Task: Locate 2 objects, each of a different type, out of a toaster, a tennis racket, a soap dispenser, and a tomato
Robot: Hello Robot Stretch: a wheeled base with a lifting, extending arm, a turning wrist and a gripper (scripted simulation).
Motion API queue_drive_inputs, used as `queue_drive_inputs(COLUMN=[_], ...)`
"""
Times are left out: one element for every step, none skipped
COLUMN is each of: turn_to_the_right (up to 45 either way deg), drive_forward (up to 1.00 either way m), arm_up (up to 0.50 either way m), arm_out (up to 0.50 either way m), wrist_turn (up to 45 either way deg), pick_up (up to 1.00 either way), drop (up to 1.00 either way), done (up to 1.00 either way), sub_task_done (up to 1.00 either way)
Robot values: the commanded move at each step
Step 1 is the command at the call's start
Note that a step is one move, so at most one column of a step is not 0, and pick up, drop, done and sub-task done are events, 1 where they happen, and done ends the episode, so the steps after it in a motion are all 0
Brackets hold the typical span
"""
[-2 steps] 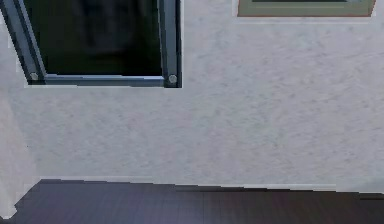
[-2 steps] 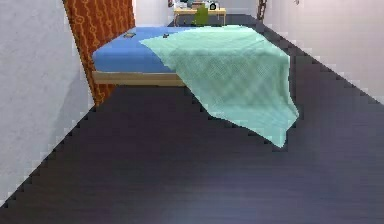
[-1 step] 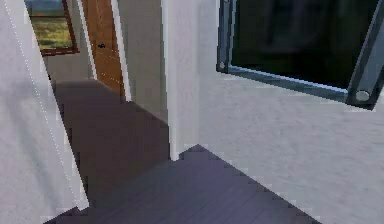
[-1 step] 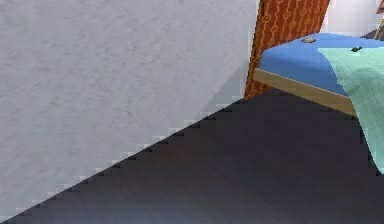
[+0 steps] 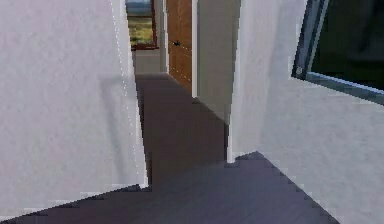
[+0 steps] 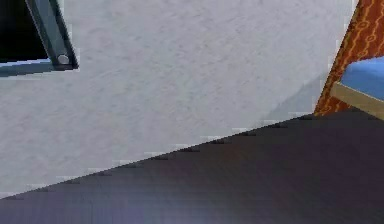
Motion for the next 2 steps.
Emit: queue_drive_inputs(turn_to_the_right=[0.0,-3.0], drive_forward=[1.0,0.0], arm_up=[0.0,0.0], arm_out=[0.0,0.0], wrist_turn=[0.0,0.0], pick_up=[0.0,0.0], drop=[0.0,0.0], done=[0.0,0.0], sub_task_done=[0.0,0.0])
